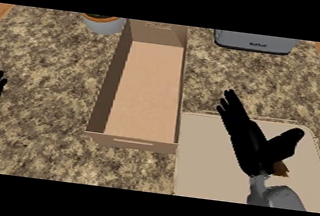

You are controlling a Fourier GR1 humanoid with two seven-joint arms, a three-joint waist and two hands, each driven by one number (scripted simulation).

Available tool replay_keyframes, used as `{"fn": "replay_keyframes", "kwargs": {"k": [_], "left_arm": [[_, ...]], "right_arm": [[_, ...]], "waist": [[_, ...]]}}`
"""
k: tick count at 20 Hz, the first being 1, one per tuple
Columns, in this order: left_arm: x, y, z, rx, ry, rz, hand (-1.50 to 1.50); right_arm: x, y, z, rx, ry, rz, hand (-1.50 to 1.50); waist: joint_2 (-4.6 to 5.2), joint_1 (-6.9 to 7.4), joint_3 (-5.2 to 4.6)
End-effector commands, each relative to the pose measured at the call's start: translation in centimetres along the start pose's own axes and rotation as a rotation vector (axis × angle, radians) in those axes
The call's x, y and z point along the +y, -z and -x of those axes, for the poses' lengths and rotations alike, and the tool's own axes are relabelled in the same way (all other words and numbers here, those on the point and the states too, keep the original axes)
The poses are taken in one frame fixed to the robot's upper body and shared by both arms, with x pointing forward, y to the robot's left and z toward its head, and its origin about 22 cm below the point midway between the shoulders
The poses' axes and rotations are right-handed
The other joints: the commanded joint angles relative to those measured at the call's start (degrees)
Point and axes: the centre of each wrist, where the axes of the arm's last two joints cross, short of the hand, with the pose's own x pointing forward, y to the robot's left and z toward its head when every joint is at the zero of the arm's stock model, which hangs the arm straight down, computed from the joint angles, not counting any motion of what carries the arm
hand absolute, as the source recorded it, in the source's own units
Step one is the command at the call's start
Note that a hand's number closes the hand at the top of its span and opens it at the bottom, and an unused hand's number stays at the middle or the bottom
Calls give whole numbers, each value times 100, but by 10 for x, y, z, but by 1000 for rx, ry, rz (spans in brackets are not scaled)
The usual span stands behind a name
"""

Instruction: Pick the sweet potato from the tray and place it in the cardboard box

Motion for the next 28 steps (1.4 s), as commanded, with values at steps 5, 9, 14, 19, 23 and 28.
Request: {"fn": "replay_keyframes", "kwargs": {"k": [5,9,14,19,23,28], "left_arm": [[15,9,-10,-89,235,4,0],[7,2,0,-45,242,70,0],[-2,12,-7,-73,274,46,0],[-10,5,11,-58,293,65,0],[-24,11,5,-53,291,100,0],[-10,16,7,-33,309,84,0]], "right_arm": [[-25,2,-62,22,-666,-481,-150],[-20,2,-122,-125,-1247,-622,-150],[-107,-9,-120,-117,-1109,-821,-150],[-141,-4,-154,-216,-1240,-962,-150],[-121,8,-175,-270,-1595,-984,-150],[-110,17,-176,-129,-1820,-1112,-150]], "waist": [[188,101,52],[-24,332,-29],[310,5,102],[267,156,80],[253,165,64],[229,190,52]]}}
